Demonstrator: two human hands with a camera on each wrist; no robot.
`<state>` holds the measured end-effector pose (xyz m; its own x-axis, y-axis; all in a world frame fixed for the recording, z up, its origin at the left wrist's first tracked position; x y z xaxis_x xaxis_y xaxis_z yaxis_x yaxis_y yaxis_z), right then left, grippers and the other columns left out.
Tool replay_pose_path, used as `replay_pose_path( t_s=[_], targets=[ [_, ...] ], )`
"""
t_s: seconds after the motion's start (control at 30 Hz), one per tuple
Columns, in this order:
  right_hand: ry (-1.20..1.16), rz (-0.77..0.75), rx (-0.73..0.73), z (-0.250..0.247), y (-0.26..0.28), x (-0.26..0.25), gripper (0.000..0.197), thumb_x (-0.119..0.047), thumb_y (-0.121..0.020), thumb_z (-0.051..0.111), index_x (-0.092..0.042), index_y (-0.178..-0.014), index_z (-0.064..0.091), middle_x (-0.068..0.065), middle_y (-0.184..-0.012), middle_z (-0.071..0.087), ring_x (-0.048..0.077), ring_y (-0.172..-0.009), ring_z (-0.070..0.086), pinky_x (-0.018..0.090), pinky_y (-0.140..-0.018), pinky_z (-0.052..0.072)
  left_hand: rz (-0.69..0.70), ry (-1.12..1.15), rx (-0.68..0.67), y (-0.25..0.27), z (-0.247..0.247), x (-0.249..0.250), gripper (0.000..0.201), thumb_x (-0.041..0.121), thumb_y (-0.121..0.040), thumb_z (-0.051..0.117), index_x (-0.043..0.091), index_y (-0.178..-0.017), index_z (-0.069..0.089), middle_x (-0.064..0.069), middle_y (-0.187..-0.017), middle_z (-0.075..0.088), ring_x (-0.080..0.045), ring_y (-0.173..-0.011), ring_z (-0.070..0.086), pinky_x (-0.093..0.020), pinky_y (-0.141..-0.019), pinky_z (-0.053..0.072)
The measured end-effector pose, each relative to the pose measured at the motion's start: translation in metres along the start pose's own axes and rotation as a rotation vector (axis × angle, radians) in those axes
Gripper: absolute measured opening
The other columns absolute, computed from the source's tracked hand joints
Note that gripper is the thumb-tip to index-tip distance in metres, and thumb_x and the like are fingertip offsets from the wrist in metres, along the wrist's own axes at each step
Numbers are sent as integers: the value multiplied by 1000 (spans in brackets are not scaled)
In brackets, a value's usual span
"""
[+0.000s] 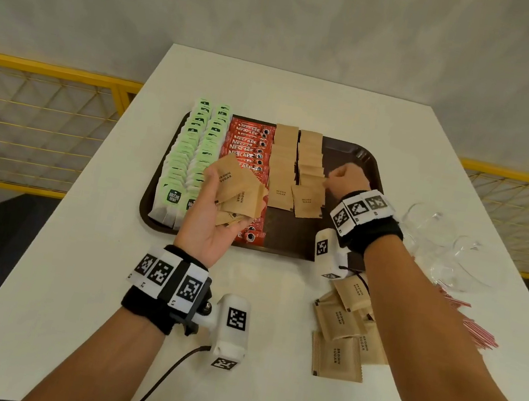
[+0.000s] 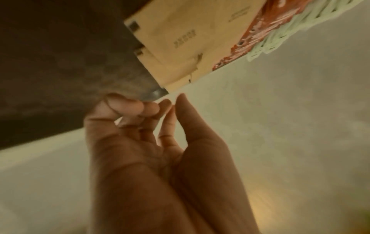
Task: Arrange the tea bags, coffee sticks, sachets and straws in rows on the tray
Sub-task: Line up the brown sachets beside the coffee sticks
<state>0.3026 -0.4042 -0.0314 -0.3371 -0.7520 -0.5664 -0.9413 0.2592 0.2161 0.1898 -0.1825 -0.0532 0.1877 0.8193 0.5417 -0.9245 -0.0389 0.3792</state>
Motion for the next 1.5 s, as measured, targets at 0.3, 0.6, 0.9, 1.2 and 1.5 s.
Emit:
replay_pose_path(
  t_s=[0.3,0.6,0.9,1.2,1.5],
  targets=[
    [-104,-530,-449,37,94,-97,19,-38,-82,68,-22,-89,60,-8,-79,58,5,-69,53,17,-59,39,-50,-211,-144,1,20,-13,19,32,-96,44,24,-104,59,-2,-102,68,-19,-97,63,-36,-80,52],
    [-501,-285,-487,17,75,-69,10,-16,-86,66,-14,-86,56,-1,-86,66,9,-73,61,20,-59,48,-22,-219,-213,3,21,-8,48,-9,-89,44,26,-122,52,-3,-108,66,-17,-93,65,-33,-72,57],
    [-400,-202,-711,24,90,-60,16,-8,-88,61,-14,-79,50,5,-92,66,16,-81,64,25,-66,55,59,-242,-143,-3,15,1,39,-8,-85,54,26,-105,56,-4,-108,65,-19,-98,63,-33,-77,56],
    [-593,-233,-479,14,85,-68,26,-3,-89,59,-13,-76,39,9,-95,64,19,-81,65,30,-70,56,-34,-283,-148,2,16,-16,35,-11,-83,55,22,-95,56,-6,-95,69,-23,-87,66,-31,-66,58],
    [-864,-115,-629,29,98,-50,13,-10,-87,63,-12,-76,55,5,-87,67,14,-75,60,20,-58,51,18,-62,-164,2,24,-7,29,-2,-89,51,18,-110,53,-4,-101,68,-16,-86,68,-30,-79,53]
  ],
)
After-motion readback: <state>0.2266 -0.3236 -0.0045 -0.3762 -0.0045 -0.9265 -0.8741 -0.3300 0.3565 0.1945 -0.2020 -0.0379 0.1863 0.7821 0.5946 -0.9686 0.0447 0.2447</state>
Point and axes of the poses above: each hand's wrist, its own y-axis away from the middle knuckle, its own z-axis out of the palm, x = y × z, the point moved 9 cm from there along -y, towards the middle knuckle
